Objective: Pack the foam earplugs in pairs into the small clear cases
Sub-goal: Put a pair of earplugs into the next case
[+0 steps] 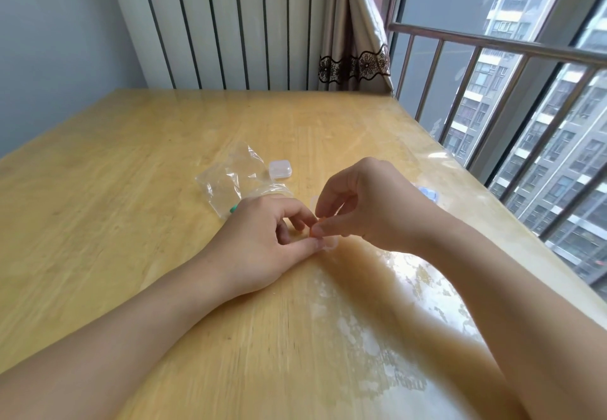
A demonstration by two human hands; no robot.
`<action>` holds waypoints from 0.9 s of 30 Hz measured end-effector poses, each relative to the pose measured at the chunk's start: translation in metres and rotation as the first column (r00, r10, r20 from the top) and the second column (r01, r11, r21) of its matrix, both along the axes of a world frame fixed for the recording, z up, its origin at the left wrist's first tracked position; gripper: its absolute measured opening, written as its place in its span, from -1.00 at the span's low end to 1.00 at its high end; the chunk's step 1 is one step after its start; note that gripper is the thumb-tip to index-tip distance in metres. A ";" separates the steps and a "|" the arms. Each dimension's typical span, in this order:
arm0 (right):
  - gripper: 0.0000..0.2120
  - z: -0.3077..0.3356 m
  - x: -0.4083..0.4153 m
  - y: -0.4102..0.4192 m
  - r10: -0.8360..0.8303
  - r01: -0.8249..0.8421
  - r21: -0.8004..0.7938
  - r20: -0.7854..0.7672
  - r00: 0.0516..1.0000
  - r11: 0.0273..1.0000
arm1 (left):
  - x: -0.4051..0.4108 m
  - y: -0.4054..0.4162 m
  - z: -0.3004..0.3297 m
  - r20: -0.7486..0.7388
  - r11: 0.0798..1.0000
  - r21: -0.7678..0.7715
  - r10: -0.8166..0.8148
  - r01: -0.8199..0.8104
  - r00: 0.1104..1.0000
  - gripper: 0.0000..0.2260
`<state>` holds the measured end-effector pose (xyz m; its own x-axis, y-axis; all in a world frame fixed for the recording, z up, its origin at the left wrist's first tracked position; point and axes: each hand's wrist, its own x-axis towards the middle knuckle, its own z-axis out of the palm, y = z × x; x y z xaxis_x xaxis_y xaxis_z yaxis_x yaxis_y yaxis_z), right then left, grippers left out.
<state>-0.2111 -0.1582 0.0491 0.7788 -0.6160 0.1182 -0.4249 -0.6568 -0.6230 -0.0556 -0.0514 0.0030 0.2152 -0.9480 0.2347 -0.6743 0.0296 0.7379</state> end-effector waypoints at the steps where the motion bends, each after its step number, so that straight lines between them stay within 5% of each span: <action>1: -0.86 0.000 0.000 0.000 0.005 -0.005 -0.014 -0.008 1.000 1.000 | 0.000 0.000 0.000 0.001 1.000 -0.002 0.002 -0.002 1.000 -0.80; 10: -0.95 -0.002 -0.003 -0.008 0.010 -0.012 -0.019 -0.088 0.996 1.000 | 0.001 0.000 -0.001 0.010 1.000 -0.006 -0.003 0.003 1.000 -0.83; 15: -0.74 -0.001 -0.005 -0.012 0.071 -0.067 0.040 -0.100 0.993 0.997 | 0.000 0.003 0.003 -0.012 1.000 -0.007 0.008 -0.008 1.000 -0.89; 27: -0.71 -0.008 -0.001 -0.014 0.067 -0.070 0.065 0.049 0.997 0.995 | 0.004 0.002 0.001 -0.071 0.999 0.009 0.042 -0.041 0.997 -0.55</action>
